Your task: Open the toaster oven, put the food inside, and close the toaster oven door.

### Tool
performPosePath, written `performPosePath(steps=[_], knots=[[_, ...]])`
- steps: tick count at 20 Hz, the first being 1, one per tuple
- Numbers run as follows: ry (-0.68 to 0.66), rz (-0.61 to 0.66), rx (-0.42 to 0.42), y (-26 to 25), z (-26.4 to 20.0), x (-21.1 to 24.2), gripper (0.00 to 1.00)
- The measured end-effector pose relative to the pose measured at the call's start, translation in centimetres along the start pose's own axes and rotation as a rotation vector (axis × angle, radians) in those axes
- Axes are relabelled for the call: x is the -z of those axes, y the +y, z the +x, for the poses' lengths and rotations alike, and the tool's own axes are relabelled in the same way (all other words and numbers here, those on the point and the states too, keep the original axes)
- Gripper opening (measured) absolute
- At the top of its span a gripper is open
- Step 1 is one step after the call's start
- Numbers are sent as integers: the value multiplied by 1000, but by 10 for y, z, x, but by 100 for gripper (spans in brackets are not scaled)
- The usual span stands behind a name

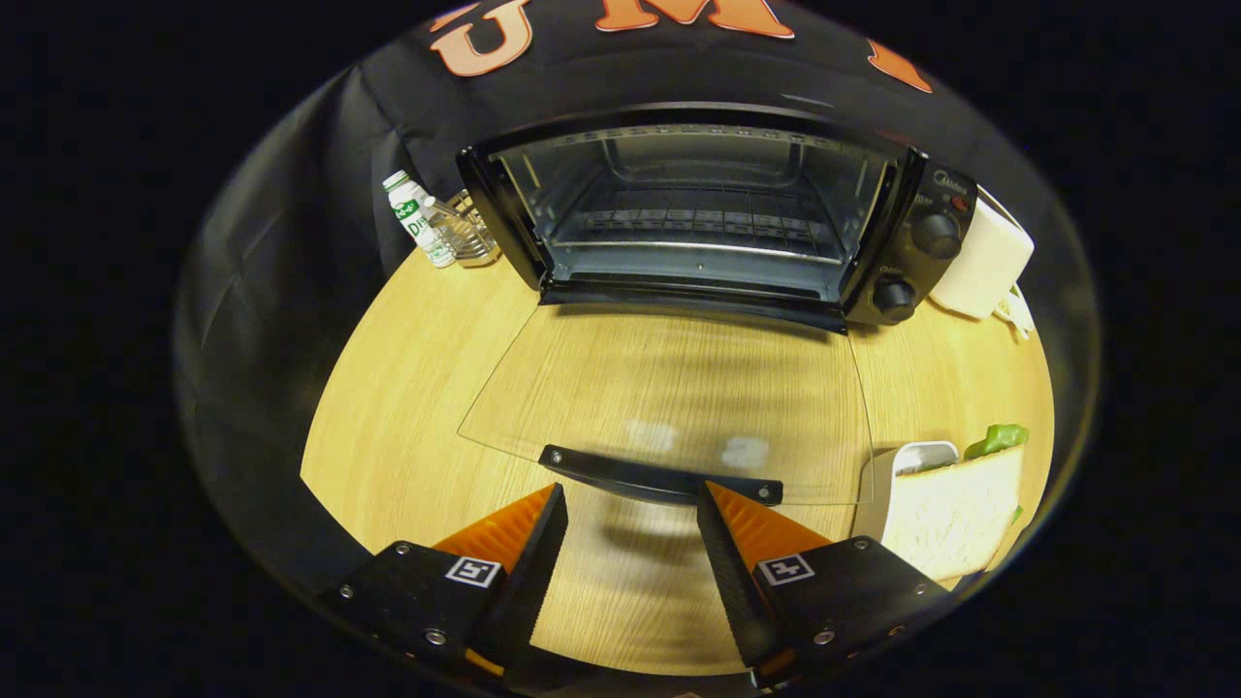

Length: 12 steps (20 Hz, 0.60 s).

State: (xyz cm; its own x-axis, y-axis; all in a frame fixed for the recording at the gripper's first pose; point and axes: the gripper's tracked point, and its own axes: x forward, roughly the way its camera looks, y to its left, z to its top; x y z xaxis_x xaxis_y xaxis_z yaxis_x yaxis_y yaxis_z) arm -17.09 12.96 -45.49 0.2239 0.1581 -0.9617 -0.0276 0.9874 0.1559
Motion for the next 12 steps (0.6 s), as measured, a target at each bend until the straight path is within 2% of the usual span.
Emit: performPosePath(steps=[3, 6, 12], knots=[[21, 47, -19, 3, 12, 1, 80], [16, 90, -98, 14, 9, -5, 77], [-55, 112, -162, -8, -45, -22, 80]])
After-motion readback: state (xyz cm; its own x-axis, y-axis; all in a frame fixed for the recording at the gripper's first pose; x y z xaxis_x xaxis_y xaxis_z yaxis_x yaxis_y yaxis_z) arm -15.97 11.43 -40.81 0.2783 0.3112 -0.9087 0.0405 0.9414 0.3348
